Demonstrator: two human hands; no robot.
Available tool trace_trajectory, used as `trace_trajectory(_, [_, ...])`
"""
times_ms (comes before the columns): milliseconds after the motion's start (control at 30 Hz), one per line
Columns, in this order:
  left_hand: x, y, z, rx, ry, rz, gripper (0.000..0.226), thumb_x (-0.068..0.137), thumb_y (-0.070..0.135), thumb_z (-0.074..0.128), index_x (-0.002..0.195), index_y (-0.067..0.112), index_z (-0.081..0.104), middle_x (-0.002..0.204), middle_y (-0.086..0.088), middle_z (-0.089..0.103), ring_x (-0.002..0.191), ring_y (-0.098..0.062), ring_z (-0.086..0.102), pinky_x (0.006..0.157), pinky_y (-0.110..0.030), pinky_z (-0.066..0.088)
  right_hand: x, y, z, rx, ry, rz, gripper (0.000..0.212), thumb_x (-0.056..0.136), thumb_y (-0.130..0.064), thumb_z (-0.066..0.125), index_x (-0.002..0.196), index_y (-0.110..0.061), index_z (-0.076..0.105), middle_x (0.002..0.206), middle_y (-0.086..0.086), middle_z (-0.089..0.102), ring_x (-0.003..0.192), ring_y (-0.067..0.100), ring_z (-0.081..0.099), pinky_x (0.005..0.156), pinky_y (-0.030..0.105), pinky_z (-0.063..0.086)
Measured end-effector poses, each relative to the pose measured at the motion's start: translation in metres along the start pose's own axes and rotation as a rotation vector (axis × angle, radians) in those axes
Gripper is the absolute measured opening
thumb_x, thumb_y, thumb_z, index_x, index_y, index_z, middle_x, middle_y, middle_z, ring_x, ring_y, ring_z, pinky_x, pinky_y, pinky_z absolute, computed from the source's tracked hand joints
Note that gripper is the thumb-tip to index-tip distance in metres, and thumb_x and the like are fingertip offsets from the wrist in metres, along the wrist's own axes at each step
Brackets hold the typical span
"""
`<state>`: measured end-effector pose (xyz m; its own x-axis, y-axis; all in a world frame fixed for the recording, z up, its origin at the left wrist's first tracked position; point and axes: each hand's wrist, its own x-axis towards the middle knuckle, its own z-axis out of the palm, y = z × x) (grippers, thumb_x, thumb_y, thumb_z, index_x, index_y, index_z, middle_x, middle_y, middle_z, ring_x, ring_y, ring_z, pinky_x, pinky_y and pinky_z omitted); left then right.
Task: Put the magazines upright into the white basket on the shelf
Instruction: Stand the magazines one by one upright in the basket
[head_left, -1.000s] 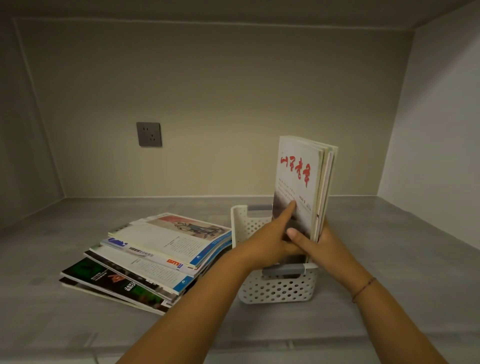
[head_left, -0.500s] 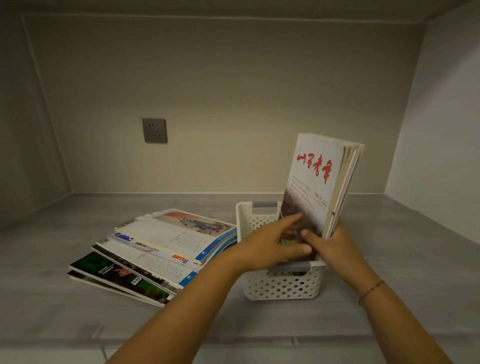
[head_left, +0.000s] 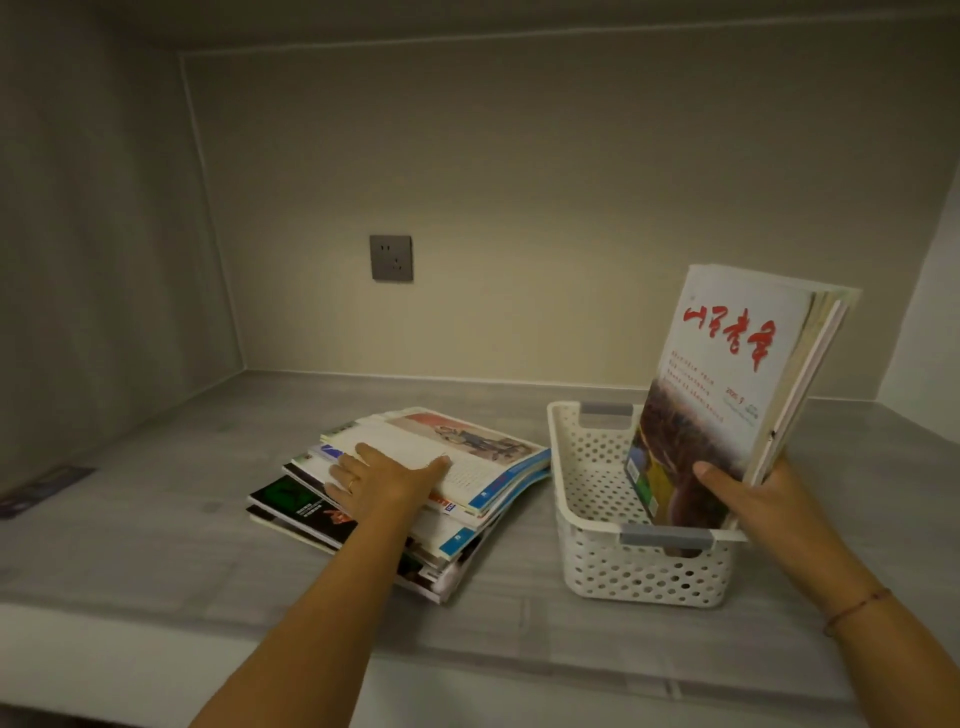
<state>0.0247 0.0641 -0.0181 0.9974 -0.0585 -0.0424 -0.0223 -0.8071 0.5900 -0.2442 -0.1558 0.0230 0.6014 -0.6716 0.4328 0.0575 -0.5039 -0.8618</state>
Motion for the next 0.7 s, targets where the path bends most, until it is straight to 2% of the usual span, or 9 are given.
trace_trajectory(133, [0.007, -0.002, -0.003, 0.027, -0.042, 0.001, 0.122, 0.07, 0.076, 0.056, 0.15, 0.005, -0.002, 0.159, -0.018, -0.003, 0.146, -0.036, -0.004, 0.117, -0.048, -0.002, 0.001, 0.002, -0.001, -0.007, 0.004, 0.018, 0.061, 0.084, -0.014, 0.062, 0.139, -0.018, 0.035, 0.135, 0.006, 0.05, 0.108, 0.016, 0.048, 0.087, 0.029, 0.04])
trace_trajectory(233, [0.014, -0.008, -0.011, 0.064, -0.065, 0.019, 0.118, 0.072, 0.071, 0.06, 0.15, 0.004, 0.002, 0.159, -0.018, 0.004, 0.146, -0.035, 0.004, 0.118, -0.046, 0.007, 0.001, 0.003, -0.001, -0.01, 0.0, 0.021, 0.061, 0.084, -0.015, 0.062, 0.14, -0.018, 0.036, 0.136, 0.007, 0.049, 0.115, 0.022, 0.049, 0.091, 0.033, 0.041])
trace_trajectory(367, [0.016, -0.029, -0.022, 0.038, -0.092, 0.023, 0.116, 0.072, 0.063, 0.067, 0.15, 0.005, 0.002, 0.157, -0.018, 0.012, 0.145, -0.035, 0.012, 0.117, -0.047, 0.018, 0.0, 0.0, -0.002, 0.005, -0.023, 0.005, 0.061, 0.085, -0.014, 0.061, 0.14, -0.019, 0.036, 0.136, 0.004, 0.049, 0.113, 0.017, 0.048, 0.093, 0.034, 0.041])
trace_trajectory(467, [0.013, -0.043, -0.027, -0.055, -0.078, -0.005, 0.113, 0.068, 0.055, 0.076, 0.148, 0.007, 0.011, 0.15, -0.017, 0.032, 0.136, -0.035, 0.032, 0.109, -0.047, 0.035, -0.001, -0.001, -0.002, -0.002, -0.024, 0.006, 0.06, 0.085, -0.014, 0.061, 0.14, -0.019, 0.036, 0.135, 0.006, 0.05, 0.11, 0.017, 0.048, 0.092, 0.033, 0.041])
trace_trajectory(600, [0.014, -0.036, -0.039, -0.172, -0.019, -0.116, 0.097, 0.065, 0.043, 0.082, 0.14, 0.012, 0.029, 0.136, -0.015, 0.046, 0.124, -0.033, 0.042, 0.098, -0.044, 0.042, -0.002, -0.003, 0.001, 0.005, -0.009, 0.003, 0.06, 0.085, -0.012, 0.06, 0.139, -0.017, 0.036, 0.135, 0.007, 0.05, 0.11, 0.016, 0.048, 0.09, 0.031, 0.04])
trace_trajectory(700, [0.016, -0.029, -0.043, -0.274, -0.033, -0.199, 0.086, 0.067, 0.038, 0.083, 0.134, 0.01, 0.037, 0.125, -0.014, 0.054, 0.109, -0.029, 0.055, 0.089, -0.042, 0.051, -0.003, -0.005, 0.001, 0.003, -0.014, -0.002, 0.059, 0.085, -0.011, 0.06, 0.139, -0.018, 0.036, 0.133, 0.005, 0.05, 0.11, 0.015, 0.047, 0.089, 0.03, 0.04])
